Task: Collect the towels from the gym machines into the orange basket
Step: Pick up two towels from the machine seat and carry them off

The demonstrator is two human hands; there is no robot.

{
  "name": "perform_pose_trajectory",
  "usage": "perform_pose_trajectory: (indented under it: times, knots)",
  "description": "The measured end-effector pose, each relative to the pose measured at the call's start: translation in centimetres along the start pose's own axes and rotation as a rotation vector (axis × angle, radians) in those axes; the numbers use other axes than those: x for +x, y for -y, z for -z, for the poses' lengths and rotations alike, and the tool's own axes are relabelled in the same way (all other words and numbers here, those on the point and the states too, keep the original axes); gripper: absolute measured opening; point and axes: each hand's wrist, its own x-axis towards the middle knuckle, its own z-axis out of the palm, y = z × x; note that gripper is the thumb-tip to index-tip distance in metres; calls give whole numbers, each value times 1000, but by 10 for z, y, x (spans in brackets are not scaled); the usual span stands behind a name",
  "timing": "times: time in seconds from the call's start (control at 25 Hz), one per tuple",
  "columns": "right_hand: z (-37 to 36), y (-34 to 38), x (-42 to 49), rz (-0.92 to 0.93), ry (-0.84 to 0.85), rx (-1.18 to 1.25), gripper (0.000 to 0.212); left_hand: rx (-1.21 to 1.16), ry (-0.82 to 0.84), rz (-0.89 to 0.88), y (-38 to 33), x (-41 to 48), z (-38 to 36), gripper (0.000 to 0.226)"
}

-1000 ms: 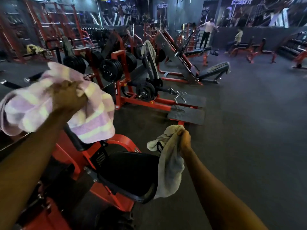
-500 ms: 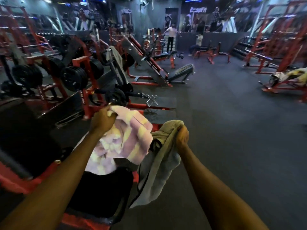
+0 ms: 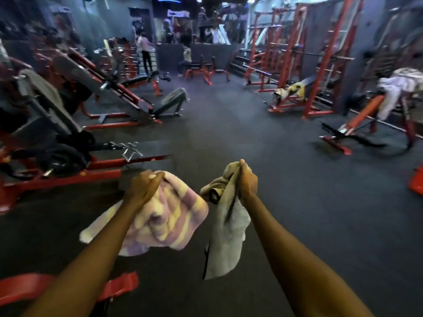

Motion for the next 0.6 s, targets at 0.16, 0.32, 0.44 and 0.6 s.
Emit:
perform_pose_trajectory:
  times: [0.16,0.32,0.44,0.6]
  knots:
    - [55,4,54,-6,-157,14,32,8,133,-119,-66,40,-78,79]
    - [109,25,97,-1,-323,24,31,-82,218,-184,-121,88,-140,82]
    - [145,43,123,3,-467,29,28,-125,313,-210,-158,127,-191,91]
    - [191,59,155,2,-601,3,45,-121,434,-335,-216,148,-251,63]
